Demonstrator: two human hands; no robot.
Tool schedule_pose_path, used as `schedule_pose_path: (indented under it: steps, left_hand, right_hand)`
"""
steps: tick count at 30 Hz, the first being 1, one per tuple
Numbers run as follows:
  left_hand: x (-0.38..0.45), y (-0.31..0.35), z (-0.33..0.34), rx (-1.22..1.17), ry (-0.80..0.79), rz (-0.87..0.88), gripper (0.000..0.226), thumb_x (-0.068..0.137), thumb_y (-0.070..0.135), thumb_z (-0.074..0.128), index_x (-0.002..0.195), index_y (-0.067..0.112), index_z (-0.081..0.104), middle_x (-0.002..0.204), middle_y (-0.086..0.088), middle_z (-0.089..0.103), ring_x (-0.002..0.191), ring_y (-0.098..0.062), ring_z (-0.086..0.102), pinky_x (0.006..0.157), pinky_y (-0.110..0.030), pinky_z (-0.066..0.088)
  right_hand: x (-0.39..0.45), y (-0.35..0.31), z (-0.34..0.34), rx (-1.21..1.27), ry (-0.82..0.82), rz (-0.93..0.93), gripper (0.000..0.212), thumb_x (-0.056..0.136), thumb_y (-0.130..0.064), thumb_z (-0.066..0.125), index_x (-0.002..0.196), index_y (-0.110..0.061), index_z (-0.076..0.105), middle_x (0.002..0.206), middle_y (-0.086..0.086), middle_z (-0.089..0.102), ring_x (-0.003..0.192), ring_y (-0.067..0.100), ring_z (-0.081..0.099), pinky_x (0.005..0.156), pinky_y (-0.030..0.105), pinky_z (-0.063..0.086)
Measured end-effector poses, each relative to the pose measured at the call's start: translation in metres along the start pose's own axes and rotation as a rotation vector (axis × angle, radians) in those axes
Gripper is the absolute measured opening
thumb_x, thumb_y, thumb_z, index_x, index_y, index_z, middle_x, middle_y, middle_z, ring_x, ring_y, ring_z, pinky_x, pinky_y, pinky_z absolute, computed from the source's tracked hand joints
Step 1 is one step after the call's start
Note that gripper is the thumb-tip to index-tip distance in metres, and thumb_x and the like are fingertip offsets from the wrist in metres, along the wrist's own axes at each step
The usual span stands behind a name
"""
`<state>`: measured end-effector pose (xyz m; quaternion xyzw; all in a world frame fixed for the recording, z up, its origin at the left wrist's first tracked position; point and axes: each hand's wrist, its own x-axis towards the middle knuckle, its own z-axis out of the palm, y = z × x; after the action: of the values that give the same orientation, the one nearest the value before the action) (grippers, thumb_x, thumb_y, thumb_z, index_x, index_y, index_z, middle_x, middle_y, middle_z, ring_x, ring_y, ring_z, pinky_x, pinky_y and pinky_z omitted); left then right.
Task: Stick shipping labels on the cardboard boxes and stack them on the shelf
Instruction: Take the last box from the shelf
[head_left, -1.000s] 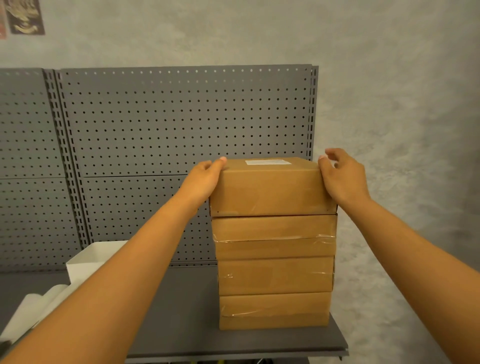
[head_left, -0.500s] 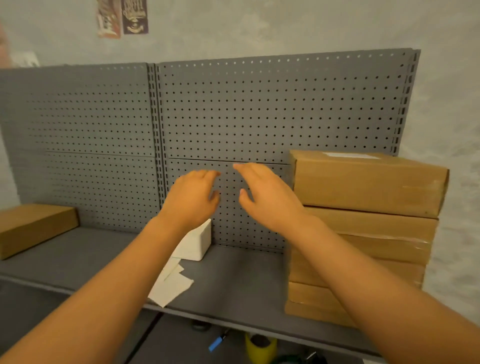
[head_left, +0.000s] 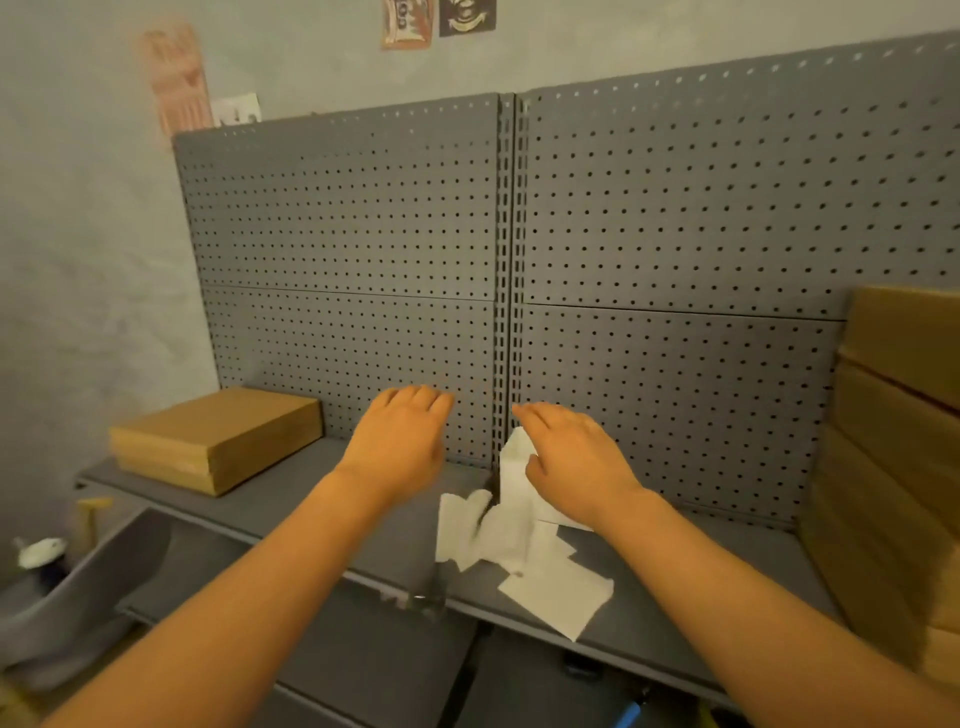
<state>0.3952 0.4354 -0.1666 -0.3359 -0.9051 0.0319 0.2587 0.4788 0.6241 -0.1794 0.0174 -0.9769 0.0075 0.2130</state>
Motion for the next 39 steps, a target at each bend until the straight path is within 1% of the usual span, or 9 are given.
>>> schedule_pose_path:
  steps: [7, 11, 15, 20, 24, 27, 30, 36, 39]
  left_hand:
    - [-0.010, -0.106, 0.036, -0.001, -0.059, -0.043, 0.056, 0.095, 0.024, 0.040, 0.148, 0.016, 0.025, 0.149, -0.004, 0.036, 0.137, -0.024, 0.032, 0.113, -0.037, 0.024]
    - [-0.006, -0.140, 0.052, -0.036, -0.057, -0.070, 0.055, 0.093, 0.024, 0.041, 0.146, 0.016, 0.028, 0.145, -0.004, 0.040, 0.134, -0.023, 0.036, 0.111, -0.037, 0.029]
    - [-0.004, -0.173, 0.068, -0.052, -0.028, -0.124, 0.054, 0.092, 0.024, 0.042, 0.145, 0.016, 0.031, 0.143, -0.004, 0.042, 0.133, -0.023, 0.037, 0.109, -0.037, 0.029]
    - [-0.011, -0.213, 0.090, -0.068, -0.031, -0.187, 0.050, 0.092, 0.025, 0.042, 0.141, 0.017, 0.035, 0.140, -0.003, 0.046, 0.126, -0.025, 0.043, 0.105, -0.036, 0.032]
    - [-0.005, -0.254, 0.100, -0.072, 0.000, -0.212, 0.044, 0.093, 0.026, 0.042, 0.137, 0.017, 0.040, 0.137, -0.004, 0.049, 0.126, -0.023, 0.044, 0.104, -0.035, 0.034]
    - [0.000, -0.293, 0.111, -0.090, 0.013, -0.220, 0.048, 0.094, 0.028, 0.044, 0.140, 0.017, 0.038, 0.140, -0.004, 0.046, 0.129, -0.023, 0.041, 0.106, -0.036, 0.034]
    - [0.003, -0.337, 0.125, -0.122, -0.020, -0.232, 0.052, 0.094, 0.030, 0.044, 0.144, 0.017, 0.034, 0.145, -0.006, 0.042, 0.132, -0.026, 0.038, 0.108, -0.040, 0.033]
    - [-0.003, -0.438, 0.167, -0.224, -0.162, -0.285, 0.057, 0.093, 0.034, 0.047, 0.144, 0.015, 0.034, 0.148, -0.008, 0.037, 0.133, -0.029, 0.036, 0.106, -0.044, 0.036]
    - [-0.009, -0.482, 0.187, -0.300, -0.223, -0.334, 0.057, 0.093, 0.034, 0.049, 0.145, 0.015, 0.034, 0.150, -0.008, 0.034, 0.134, -0.031, 0.034, 0.106, -0.044, 0.036]
  right_hand:
    - [0.062, -0.074, 0.047, 0.047, -0.006, 0.044, 0.060, 0.094, -0.017, 0.041, 0.151, -0.019, 0.022, 0.153, -0.001, 0.031, 0.140, 0.020, 0.028, 0.116, 0.032, 0.020]
    - [0.095, -0.095, 0.059, 0.067, -0.015, 0.038, 0.058, 0.095, -0.018, 0.042, 0.150, -0.020, 0.023, 0.152, -0.002, 0.032, 0.140, 0.020, 0.029, 0.115, 0.032, 0.022]
    - [0.132, -0.111, 0.070, 0.066, -0.004, -0.003, 0.059, 0.096, -0.020, 0.042, 0.151, -0.020, 0.022, 0.153, -0.001, 0.031, 0.141, 0.020, 0.027, 0.115, 0.033, 0.021]
    - [0.164, -0.138, 0.088, 0.094, -0.026, -0.043, 0.059, 0.096, -0.020, 0.043, 0.151, -0.020, 0.021, 0.153, -0.001, 0.030, 0.141, 0.019, 0.027, 0.115, 0.032, 0.021]
    - [0.187, -0.161, 0.100, 0.102, -0.037, -0.034, 0.058, 0.097, -0.021, 0.043, 0.151, -0.020, 0.020, 0.153, -0.002, 0.030, 0.141, 0.018, 0.026, 0.115, 0.032, 0.021]
    - [0.208, -0.181, 0.111, 0.130, -0.034, -0.001, 0.058, 0.097, -0.022, 0.043, 0.151, -0.021, 0.021, 0.153, -0.002, 0.029, 0.141, 0.019, 0.026, 0.116, 0.033, 0.022]
    - [0.232, -0.209, 0.127, 0.167, -0.035, 0.053, 0.058, 0.097, -0.023, 0.043, 0.151, -0.021, 0.021, 0.153, -0.001, 0.030, 0.141, 0.020, 0.027, 0.115, 0.035, 0.026]
    - [0.280, -0.278, 0.170, 0.348, -0.074, 0.212, 0.055, 0.098, -0.027, 0.044, 0.149, -0.018, 0.025, 0.151, 0.004, 0.031, 0.137, 0.023, 0.032, 0.111, 0.037, 0.032]
    - [0.297, -0.309, 0.191, 0.453, -0.112, 0.320, 0.054, 0.098, -0.030, 0.045, 0.146, -0.012, 0.029, 0.147, 0.009, 0.034, 0.133, 0.026, 0.035, 0.108, 0.035, 0.033]
